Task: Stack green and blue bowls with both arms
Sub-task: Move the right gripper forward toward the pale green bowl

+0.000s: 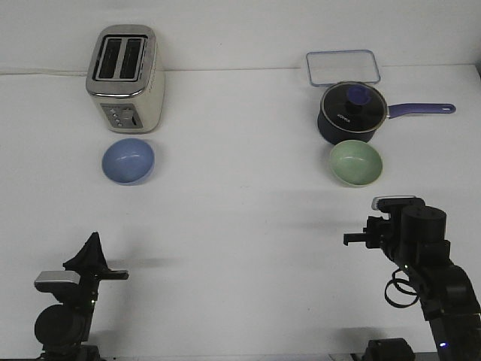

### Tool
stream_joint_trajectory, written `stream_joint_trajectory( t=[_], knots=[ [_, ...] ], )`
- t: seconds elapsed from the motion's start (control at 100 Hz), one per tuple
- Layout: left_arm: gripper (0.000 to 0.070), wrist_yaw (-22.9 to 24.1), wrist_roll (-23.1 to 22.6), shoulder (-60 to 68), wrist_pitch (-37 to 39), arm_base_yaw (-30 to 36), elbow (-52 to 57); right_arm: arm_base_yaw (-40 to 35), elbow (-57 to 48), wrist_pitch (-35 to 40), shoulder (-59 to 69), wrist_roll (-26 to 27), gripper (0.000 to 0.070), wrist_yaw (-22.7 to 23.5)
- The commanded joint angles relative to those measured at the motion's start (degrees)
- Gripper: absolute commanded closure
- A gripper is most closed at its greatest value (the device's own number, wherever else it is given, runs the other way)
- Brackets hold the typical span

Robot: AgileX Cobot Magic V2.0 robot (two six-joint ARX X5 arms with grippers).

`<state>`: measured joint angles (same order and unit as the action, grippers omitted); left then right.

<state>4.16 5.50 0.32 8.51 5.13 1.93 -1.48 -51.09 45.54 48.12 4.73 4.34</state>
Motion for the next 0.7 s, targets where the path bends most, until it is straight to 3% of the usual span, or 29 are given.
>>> stream_joint_trajectory(
  t=[0.0,0.07,0.11,0.15,0.24,0.3,0.48,0.69],
  knots=[
    [0.0687,-0.09,0.11,-0.11,0.57,0.04,-1.09,0.0,-0.74,-0.46,0.81,0.17,0.0697,-0.04],
    [0.0687,-0.09,0.11,-0.13,0.57,0.04,-1.09,-0.02,-0.74,-0.39,0.81,0.2,0.0685,-0.04],
    [0.0687,-0.09,0.11,-0.13,0.57,0.04,-1.09,-0.02,-0.74,-0.42,0.77,0.24,0.0645,-0.04],
    [0.0687,-0.09,0.11,-0.13,0.57,0.04,-1.09,-0.02,-0.74,-0.33,0.68,0.31,0.0559,-0.04],
    [0.0687,-0.09,0.11,-0.13,0.57,0.04,-1.09,0.0,-0.74,0.22,0.66,0.39,0.0292,-0.04],
    [0.0687,-0.09,0.11,-0.13,0.57,0.04,-1.09,-0.02,-0.76,0.96,0.66,0.37,0.0194,-0.04],
    [0.0687,-0.09,0.11,-0.13,0.57,0.04,-1.09,0.02,-0.9,1.6,0.7,0.66,0.019,-0.2],
    [0.0687,-0.09,0.11,-0.13,0.59,0.04,-1.09,1.73,-5.6,0.44,4.68,1.03,0.0191,-3.48]
  ],
)
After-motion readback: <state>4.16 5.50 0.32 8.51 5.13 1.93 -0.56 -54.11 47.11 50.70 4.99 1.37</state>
